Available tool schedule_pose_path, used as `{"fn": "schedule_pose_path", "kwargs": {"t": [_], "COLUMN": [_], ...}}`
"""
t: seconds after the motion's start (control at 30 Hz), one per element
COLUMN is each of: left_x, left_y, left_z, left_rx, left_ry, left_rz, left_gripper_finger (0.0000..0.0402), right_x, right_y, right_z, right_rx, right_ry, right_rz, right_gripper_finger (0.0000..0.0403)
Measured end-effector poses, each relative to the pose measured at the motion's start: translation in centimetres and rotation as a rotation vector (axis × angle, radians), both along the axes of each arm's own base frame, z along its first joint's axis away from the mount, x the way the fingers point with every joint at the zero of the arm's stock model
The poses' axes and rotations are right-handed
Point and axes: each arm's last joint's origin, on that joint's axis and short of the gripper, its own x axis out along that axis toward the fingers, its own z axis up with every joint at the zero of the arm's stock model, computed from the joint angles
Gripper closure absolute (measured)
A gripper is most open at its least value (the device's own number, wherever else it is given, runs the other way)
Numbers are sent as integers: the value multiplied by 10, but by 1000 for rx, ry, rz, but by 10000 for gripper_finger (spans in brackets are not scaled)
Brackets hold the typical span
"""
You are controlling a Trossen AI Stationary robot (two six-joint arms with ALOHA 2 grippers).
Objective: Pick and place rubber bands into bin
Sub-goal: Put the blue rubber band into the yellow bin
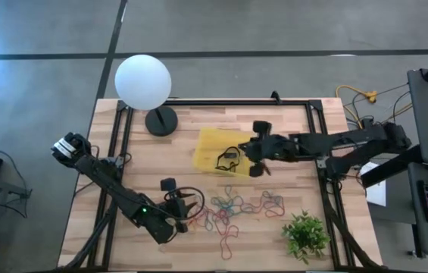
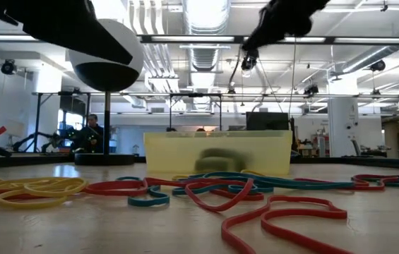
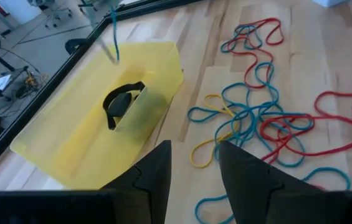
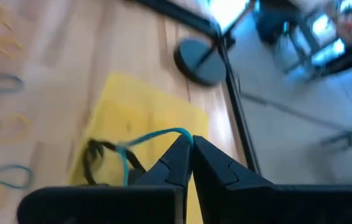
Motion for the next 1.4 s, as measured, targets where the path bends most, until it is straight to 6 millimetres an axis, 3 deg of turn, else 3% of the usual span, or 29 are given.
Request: {"fn": "schedule_pose_path", "kwargs": {"t": [0.27,0.5,0.9,1.1,1.4], "left_x": [0,-2,-5,-6,-16], "left_y": [0,2,3,-4,-8], "left_z": [-1,-5,-11,-16,-20], "left_rx": [1,8,-18,-235,-534], "left_ry": [1,15,32,172,365], "left_rz": [0,-3,-8,-172,-236], "left_gripper_finger": [283,283,283,283,283], "right_x": [29,39,37,28,16], "right_y": [-32,-51,-53,-32,28], "right_z": [-42,-65,-70,-59,-40], "right_rx": [64,298,375,471,473], "right_ry": [108,161,201,233,235], "right_rz": [-65,0,31,193,412], "right_gripper_finger": [394,390,272,239,250]}}
